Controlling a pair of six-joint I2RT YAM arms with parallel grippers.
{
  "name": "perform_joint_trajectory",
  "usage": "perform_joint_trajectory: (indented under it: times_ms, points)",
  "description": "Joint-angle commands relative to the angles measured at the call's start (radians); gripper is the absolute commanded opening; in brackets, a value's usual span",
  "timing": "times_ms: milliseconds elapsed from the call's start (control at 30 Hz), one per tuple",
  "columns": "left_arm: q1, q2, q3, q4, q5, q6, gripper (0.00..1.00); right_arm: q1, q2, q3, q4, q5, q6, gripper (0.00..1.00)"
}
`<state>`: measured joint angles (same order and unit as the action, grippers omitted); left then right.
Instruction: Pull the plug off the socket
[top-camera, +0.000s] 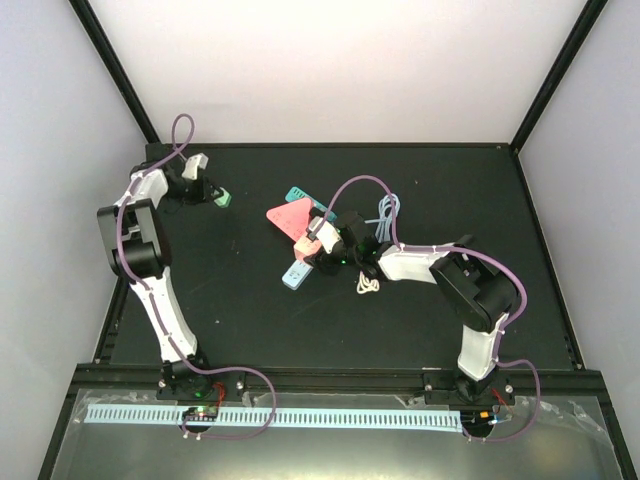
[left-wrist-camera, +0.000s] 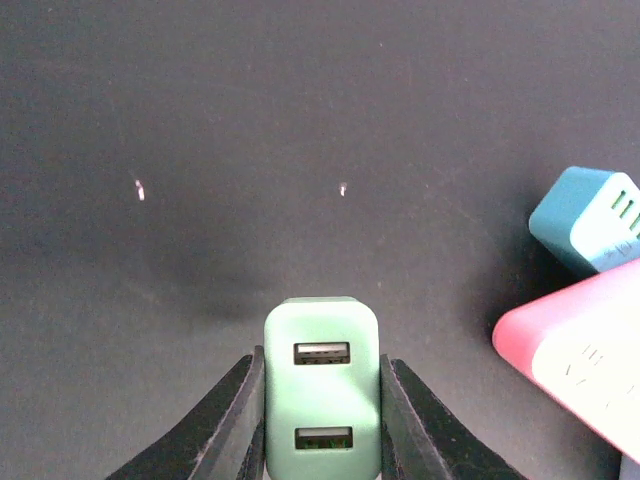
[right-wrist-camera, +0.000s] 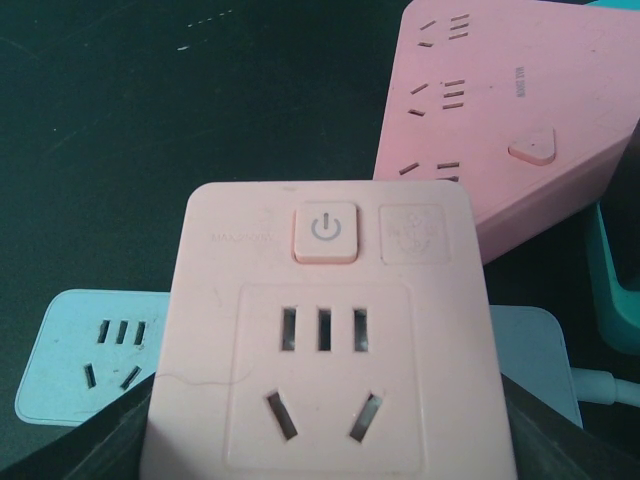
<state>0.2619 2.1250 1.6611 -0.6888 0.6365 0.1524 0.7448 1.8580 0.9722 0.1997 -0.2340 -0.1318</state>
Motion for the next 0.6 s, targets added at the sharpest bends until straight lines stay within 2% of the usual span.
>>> perform_joint_trajectory:
  times_ms: [0, 267, 367, 567]
  points:
    - [0.015, 0.069, 0.114, -0.058, 0.074, -0.027, 0.08, -0.018, 0.067, -0.035, -0.143, 0.098, -0.046, 0.02]
    - [0.042, 0.147, 0.167, -0.088, 0.106, -0.043, 0.11, -0.018, 0.073, -0.036, -0.143, 0.083, -0.044, 0.02]
    - [0.049, 0.158, 0.17, -0.088, 0.095, -0.043, 0.17, -0.018, 0.075, -0.036, -0.143, 0.085, -0.043, 0.02]
    - [0.056, 0.168, 0.172, -0.103, 0.046, -0.033, 0.21, -0.018, 0.078, -0.034, -0.144, 0.085, -0.042, 0.02]
